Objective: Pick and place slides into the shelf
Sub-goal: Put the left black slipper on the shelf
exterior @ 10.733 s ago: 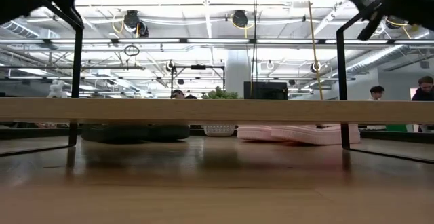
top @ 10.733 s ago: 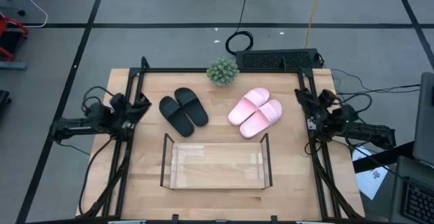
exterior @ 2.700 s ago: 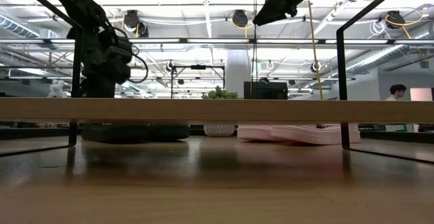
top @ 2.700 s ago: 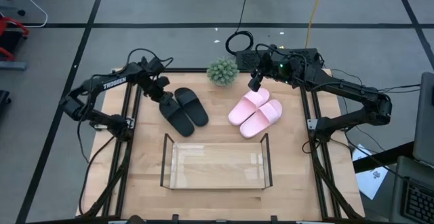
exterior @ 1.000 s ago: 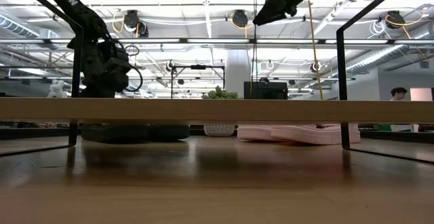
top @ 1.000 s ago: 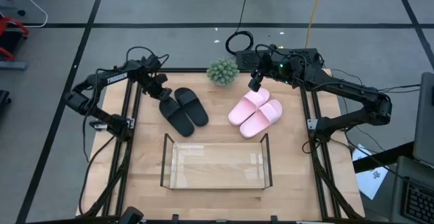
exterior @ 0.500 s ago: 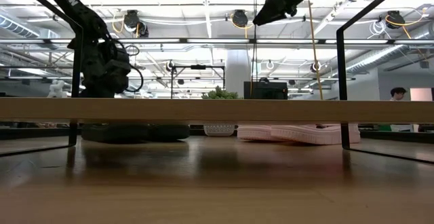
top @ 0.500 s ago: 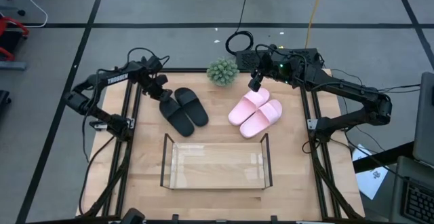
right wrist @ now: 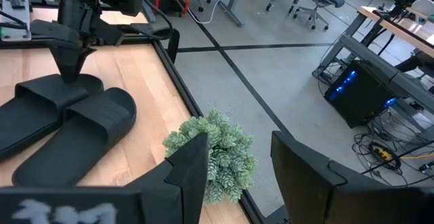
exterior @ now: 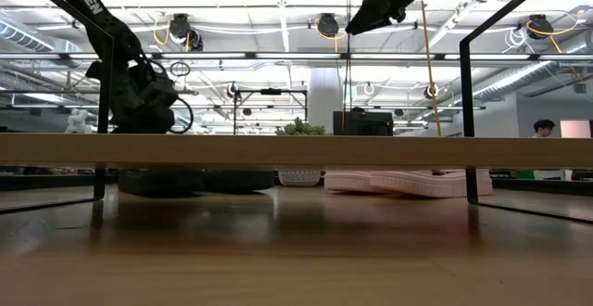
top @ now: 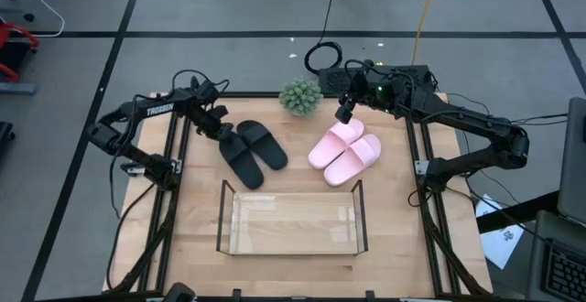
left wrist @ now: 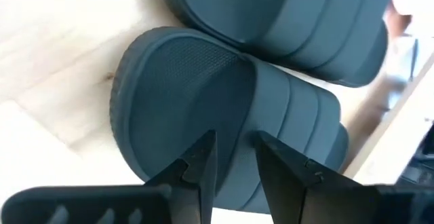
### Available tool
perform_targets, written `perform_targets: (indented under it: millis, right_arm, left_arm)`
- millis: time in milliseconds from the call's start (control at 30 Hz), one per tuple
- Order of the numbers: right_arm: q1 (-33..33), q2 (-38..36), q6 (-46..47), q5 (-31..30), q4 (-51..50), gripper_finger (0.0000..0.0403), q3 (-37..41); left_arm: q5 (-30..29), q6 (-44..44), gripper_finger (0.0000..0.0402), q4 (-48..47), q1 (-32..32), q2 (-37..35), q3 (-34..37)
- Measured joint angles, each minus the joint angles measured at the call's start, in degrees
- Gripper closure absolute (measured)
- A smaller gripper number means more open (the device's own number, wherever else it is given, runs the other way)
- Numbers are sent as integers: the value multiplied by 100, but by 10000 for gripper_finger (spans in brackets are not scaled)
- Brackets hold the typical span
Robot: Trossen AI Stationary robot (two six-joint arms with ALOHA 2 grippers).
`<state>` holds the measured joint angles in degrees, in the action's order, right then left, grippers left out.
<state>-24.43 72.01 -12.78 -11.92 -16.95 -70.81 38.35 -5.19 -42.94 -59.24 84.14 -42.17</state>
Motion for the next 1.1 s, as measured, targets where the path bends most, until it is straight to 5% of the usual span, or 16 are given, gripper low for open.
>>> perform_targets:
  millis: [1100]
  right_arm:
    - [0,0,-10,2,0,250,0]
  left_arm:
    - [412,407,298,-339,-253,325,0]
